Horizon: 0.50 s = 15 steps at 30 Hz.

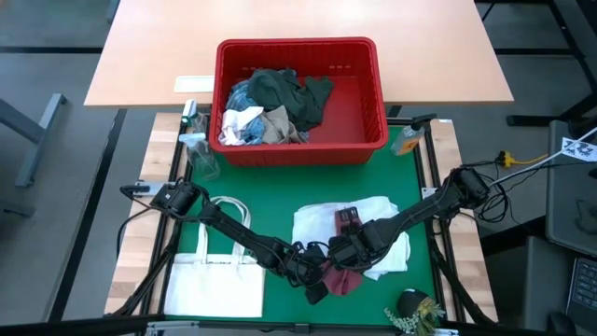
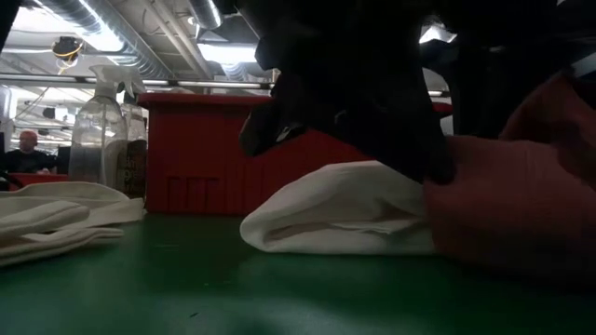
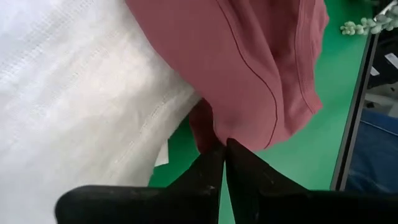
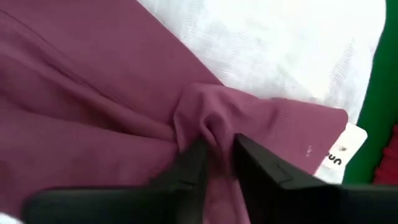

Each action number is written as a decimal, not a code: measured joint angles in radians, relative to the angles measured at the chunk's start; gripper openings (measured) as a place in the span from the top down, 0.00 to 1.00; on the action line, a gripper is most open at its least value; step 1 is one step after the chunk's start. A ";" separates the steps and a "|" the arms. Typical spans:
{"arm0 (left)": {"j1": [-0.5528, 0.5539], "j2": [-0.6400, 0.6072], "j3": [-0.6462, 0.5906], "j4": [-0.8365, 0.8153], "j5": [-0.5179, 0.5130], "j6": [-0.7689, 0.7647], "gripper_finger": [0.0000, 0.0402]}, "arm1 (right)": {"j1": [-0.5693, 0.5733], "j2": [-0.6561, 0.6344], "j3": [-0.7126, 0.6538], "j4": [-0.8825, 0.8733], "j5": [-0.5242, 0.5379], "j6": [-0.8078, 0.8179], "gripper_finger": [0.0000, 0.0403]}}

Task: Fold Laundry from Bin
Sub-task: Fold the pink underwear

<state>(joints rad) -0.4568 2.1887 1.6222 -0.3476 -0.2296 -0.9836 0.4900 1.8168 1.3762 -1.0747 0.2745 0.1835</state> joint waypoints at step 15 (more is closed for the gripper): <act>-0.014 -0.092 0.002 -0.015 0.042 0.030 1.00 | 0.044 -0.246 -0.001 -0.086 -0.023 0.262 0.99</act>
<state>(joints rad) -0.4709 2.0964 1.6241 -0.3625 -0.1879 -0.9534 0.5342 1.5712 1.3754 -1.1603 0.2516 0.4458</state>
